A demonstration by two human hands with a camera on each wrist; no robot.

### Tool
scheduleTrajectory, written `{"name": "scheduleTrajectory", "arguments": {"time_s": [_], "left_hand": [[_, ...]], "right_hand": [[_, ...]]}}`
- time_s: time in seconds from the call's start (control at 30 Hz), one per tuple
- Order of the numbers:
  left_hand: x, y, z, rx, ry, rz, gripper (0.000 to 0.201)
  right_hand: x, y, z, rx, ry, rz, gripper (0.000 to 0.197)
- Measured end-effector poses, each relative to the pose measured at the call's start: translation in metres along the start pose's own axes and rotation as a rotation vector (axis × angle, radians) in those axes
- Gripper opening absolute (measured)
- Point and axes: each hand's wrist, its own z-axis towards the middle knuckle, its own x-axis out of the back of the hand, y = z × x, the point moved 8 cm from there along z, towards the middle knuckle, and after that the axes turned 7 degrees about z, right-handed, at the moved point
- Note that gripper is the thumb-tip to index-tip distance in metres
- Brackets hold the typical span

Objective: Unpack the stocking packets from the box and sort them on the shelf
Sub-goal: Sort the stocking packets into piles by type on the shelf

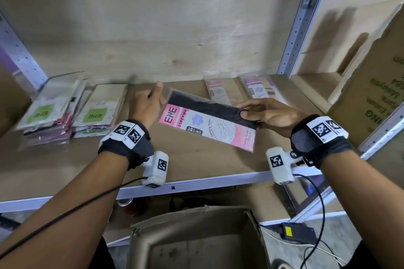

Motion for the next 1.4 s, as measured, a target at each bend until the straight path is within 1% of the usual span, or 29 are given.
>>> {"name": "scheduleTrajectory", "arguments": {"time_s": [0.07,0.17,0.3,0.33,0.43,0.5,0.57,0.63,0.67,0.7,0.73,0.8,0.83,0.87,0.9,0.93,1.0,1.03,1.07,1.17,1.23,1.27,1.37,1.4], "left_hand": [[0.001,0.003,-0.002,0.013,0.003,-0.001,0.061],[0.001,0.007,-0.006,0.010,-0.037,-0.033,0.061],[0.001,0.012,-0.010,-0.004,-0.085,-0.030,0.060],[-0.001,0.011,-0.010,0.025,-0.108,-0.083,0.059],[-0.010,0.009,-0.014,0.183,-0.211,-0.414,0.047],[-0.014,0.014,-0.019,0.267,-0.271,-0.576,0.042],[-0.019,0.019,-0.024,0.294,-0.350,-0.706,0.042],[-0.026,0.025,-0.030,0.294,-0.477,-0.781,0.045],[-0.030,0.028,-0.035,0.305,-0.540,-0.812,0.043],[-0.032,0.029,-0.039,0.333,-0.577,-0.853,0.041],[-0.033,0.029,-0.042,0.357,-0.592,-0.898,0.043],[-0.031,0.028,-0.041,0.363,-0.586,-0.943,0.055],[-0.030,0.028,-0.042,0.358,-0.581,-0.938,0.056],[-0.029,0.024,-0.039,0.371,-0.561,-0.926,0.051],[-0.027,0.017,-0.036,0.416,-0.517,-0.915,0.044],[-0.024,0.006,-0.030,0.476,-0.436,-0.912,0.039],[-0.014,-0.017,-0.018,0.571,-0.232,-0.957,0.036],[-0.009,-0.025,-0.013,0.592,-0.166,-0.979,0.038],[-0.004,-0.029,-0.011,0.600,-0.138,-0.988,0.043],[0.005,-0.037,-0.008,0.619,-0.141,-0.998,0.062],[0.003,-0.037,-0.010,0.631,-0.188,-0.968,0.072],[0.000,-0.035,-0.013,0.617,-0.229,-0.933,0.071],[-0.010,-0.024,-0.020,0.522,-0.384,-0.735,0.057],[-0.014,-0.021,-0.023,0.484,-0.442,-0.649,0.058]], "right_hand": [[0.001,-0.001,-0.001,0.002,0.019,-0.012,0.019],[0.003,-0.002,-0.002,0.000,0.051,-0.017,0.021],[0.008,-0.009,-0.003,0.044,0.069,-0.029,0.028],[0.009,-0.011,-0.003,0.057,0.073,-0.028,0.029],[0.009,-0.014,-0.001,0.084,0.071,-0.005,0.032],[0.006,-0.015,-0.001,0.093,0.061,0.016,0.032],[0.003,-0.015,0.001,0.098,0.052,0.036,0.031],[0.001,-0.013,0.003,0.092,0.050,0.043,0.030],[0.000,-0.012,0.005,0.086,0.050,0.043,0.029],[0.000,-0.011,0.007,0.080,0.051,0.044,0.028],[-0.001,-0.010,0.008,0.073,0.053,0.045,0.026],[-0.002,-0.008,0.011,0.061,0.061,0.049,0.021],[-0.003,-0.008,0.013,0.055,0.063,0.053,0.019],[-0.004,-0.008,0.014,0.051,0.063,0.061,0.017],[-0.006,-0.008,0.015,0.049,0.059,0.073,0.015],[-0.008,-0.008,0.016,0.047,0.052,0.088,0.013],[-0.013,-0.008,0.018,0.045,0.032,0.119,0.013],[-0.016,-0.008,0.019,0.043,0.022,0.132,0.013],[-0.019,-0.008,0.020,0.042,0.016,0.146,0.012],[-0.028,-0.009,0.026,0.023,0.021,0.215,0.010],[-0.037,-0.009,0.031,-0.003,0.023,0.307,0.009],[-0.042,-0.009,0.033,-0.017,0.024,0.356,0.009],[-0.057,-0.010,0.040,-0.029,0.068,0.436,0.016],[-0.062,-0.011,0.042,-0.025,0.088,0.450,0.020]]}}
